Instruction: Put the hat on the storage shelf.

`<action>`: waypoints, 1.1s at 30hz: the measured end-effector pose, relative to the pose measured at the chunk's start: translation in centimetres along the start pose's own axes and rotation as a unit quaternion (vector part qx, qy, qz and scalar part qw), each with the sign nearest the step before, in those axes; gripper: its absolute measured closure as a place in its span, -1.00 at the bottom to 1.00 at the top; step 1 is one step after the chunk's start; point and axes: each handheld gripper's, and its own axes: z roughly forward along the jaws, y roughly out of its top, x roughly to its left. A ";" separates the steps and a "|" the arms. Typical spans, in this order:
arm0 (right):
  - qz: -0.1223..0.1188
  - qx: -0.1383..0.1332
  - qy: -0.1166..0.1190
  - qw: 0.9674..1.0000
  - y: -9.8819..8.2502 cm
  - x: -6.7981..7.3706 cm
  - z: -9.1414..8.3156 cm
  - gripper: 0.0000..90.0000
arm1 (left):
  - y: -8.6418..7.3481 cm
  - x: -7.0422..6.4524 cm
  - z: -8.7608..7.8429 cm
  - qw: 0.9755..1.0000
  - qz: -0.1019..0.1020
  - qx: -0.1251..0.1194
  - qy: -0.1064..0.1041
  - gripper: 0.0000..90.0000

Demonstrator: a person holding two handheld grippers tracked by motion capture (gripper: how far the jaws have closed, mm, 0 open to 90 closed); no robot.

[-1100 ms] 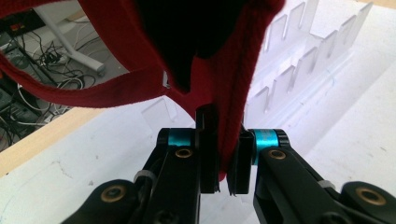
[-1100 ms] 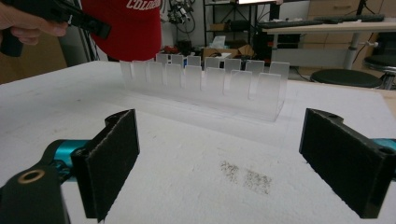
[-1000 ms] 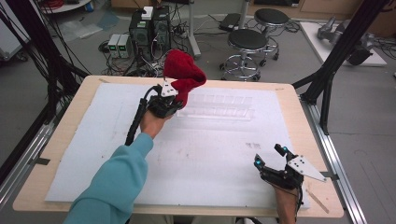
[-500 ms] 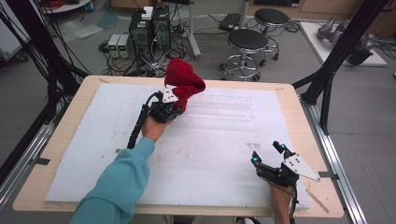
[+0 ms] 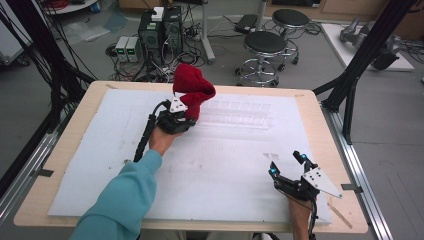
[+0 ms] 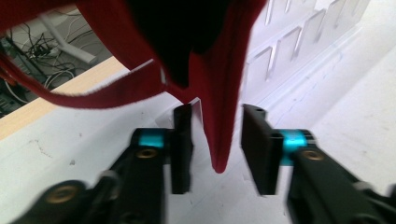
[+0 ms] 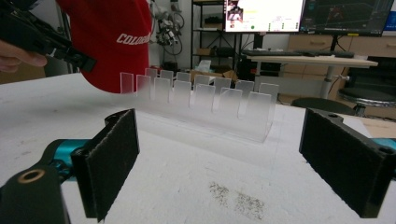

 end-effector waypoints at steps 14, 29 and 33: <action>0.002 -0.005 0.001 1.000 0.0 -0.1 -0.1 -0.76 | -4.4 1.7 -6.4 0.998 -0.007 -0.039 -0.042 -0.58; -0.007 -0.004 -0.004 1.000 0.0 0.1 0.0 -0.76 | -15.8 3.2 -17.1 0.984 0.010 -0.176 -0.001 -0.57; -0.007 -0.002 -0.006 1.000 0.0 0.2 0.0 -0.76 | -17.0 3.4 -17.7 0.983 -0.008 -0.183 0.002 -0.57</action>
